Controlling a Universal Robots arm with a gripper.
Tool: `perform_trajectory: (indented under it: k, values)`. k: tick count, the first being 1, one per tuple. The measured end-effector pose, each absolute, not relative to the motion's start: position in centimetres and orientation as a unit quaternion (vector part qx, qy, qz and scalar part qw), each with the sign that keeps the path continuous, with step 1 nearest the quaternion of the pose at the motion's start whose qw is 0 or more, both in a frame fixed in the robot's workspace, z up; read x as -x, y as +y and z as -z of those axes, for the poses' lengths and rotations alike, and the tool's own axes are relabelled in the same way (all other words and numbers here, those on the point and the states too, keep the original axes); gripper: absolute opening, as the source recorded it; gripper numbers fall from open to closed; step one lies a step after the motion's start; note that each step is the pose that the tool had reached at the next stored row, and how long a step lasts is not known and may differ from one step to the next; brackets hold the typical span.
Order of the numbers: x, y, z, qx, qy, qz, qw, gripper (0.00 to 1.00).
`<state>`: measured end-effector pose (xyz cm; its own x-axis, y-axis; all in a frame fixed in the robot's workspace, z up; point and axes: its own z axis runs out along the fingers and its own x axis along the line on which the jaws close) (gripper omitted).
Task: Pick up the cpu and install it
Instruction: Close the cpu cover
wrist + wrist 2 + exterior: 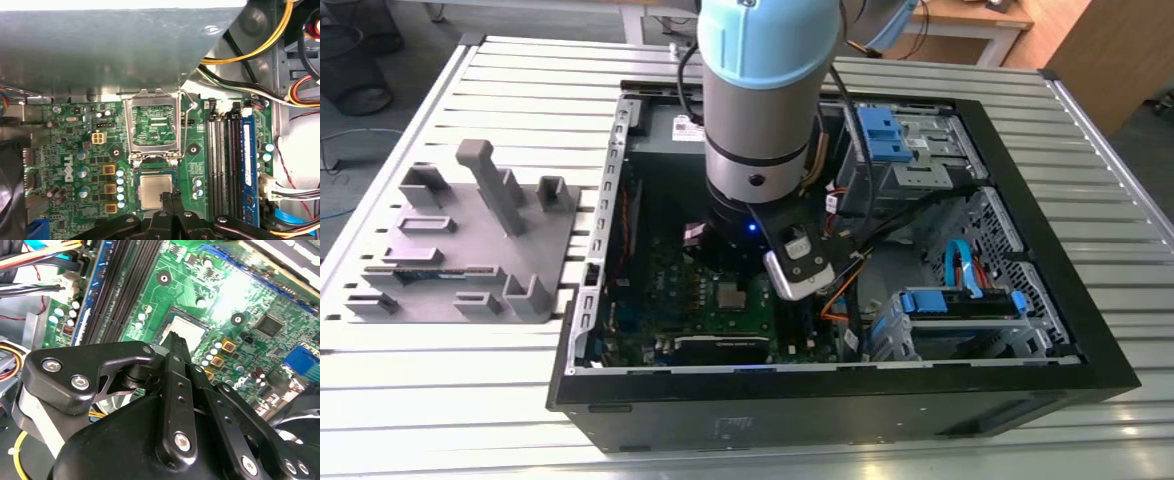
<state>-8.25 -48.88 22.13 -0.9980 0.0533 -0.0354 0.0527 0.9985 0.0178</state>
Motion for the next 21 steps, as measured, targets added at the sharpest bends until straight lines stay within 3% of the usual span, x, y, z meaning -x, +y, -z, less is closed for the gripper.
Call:
perform_trajectory:
  k: [21]
  values:
    - [7.30,-48.02,-21.96,0.021,1.000,-0.010,0.018,0.11]
